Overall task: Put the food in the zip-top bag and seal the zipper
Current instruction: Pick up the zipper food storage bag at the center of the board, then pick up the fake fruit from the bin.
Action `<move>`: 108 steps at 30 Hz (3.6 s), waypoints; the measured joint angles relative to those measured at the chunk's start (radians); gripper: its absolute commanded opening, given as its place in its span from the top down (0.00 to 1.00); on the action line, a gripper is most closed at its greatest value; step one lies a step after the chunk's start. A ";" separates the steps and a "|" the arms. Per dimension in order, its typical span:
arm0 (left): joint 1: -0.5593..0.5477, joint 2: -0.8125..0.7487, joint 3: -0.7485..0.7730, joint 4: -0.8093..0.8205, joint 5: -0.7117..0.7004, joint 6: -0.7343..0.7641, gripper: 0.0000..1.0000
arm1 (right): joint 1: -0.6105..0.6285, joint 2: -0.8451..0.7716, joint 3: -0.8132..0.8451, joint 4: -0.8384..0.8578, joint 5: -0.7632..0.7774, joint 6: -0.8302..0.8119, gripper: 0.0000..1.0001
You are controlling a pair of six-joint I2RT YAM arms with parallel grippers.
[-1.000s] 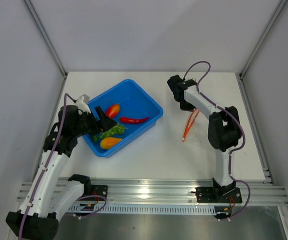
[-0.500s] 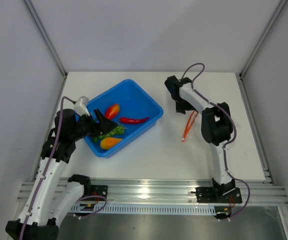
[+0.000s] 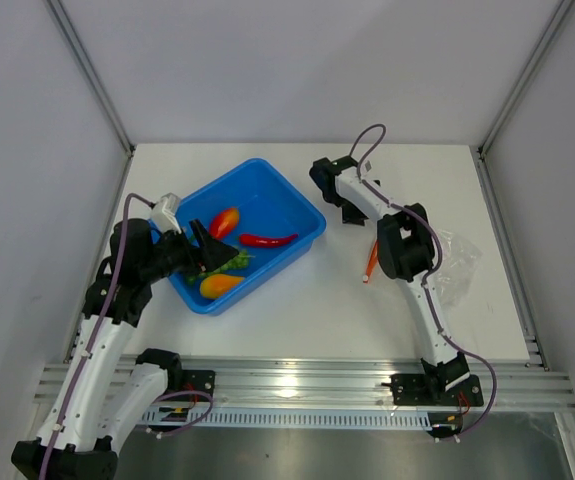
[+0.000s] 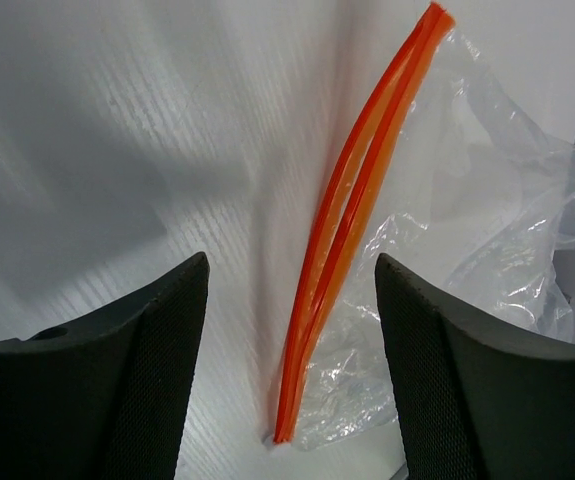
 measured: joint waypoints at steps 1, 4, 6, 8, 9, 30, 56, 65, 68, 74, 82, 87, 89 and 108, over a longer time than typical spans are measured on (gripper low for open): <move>0.000 0.000 0.000 0.000 0.004 0.003 0.19 | 0.001 0.007 0.007 -0.001 0.014 0.010 0.32; 0.000 0.000 -0.002 0.008 0.017 0.006 0.18 | 0.001 0.021 0.016 -0.003 0.061 0.037 0.32; 0.000 0.000 -0.008 0.013 0.023 0.006 0.19 | 0.001 0.024 0.014 -0.005 0.086 0.053 0.32; 0.000 0.000 -0.017 0.016 0.032 0.006 0.18 | 0.000 0.024 0.004 -0.005 0.109 0.070 0.32; 0.000 0.000 -0.020 0.016 0.039 0.006 0.18 | 0.000 0.024 -0.005 -0.005 0.119 0.077 0.32; 0.000 0.002 -0.069 0.031 0.085 0.024 0.18 | 0.007 -0.113 -0.349 -0.016 0.199 0.217 0.70; 0.000 0.111 -0.019 -0.007 -0.090 0.031 0.24 | 0.106 -0.929 -0.981 0.508 -0.253 -0.093 1.00; -0.004 0.305 0.126 0.008 -0.222 0.012 0.23 | 0.077 -0.990 -1.000 0.648 -0.489 -0.199 1.00; -0.023 0.405 0.214 -0.029 -0.289 0.009 0.24 | 0.066 -0.987 -0.966 0.631 -0.553 -0.222 1.00; -0.089 0.594 0.409 -0.150 -0.455 0.003 0.21 | 0.002 -0.999 -0.871 0.546 -0.711 -0.223 1.00; -0.128 0.737 0.465 -0.312 -0.611 0.007 0.21 | -0.026 -1.009 -0.780 0.442 -0.872 -0.210 1.00; -0.130 0.734 0.358 -0.312 -0.626 0.032 0.23 | -0.029 -1.008 -0.780 0.410 -0.925 -0.195 1.00; -0.130 0.749 0.348 -0.306 -0.626 0.044 0.26 | -0.029 -1.008 -0.780 0.411 -0.942 -0.185 1.00; -0.132 1.023 0.397 -0.142 -0.425 0.057 0.36 | -0.067 -0.980 -0.774 0.410 -0.975 -0.130 1.00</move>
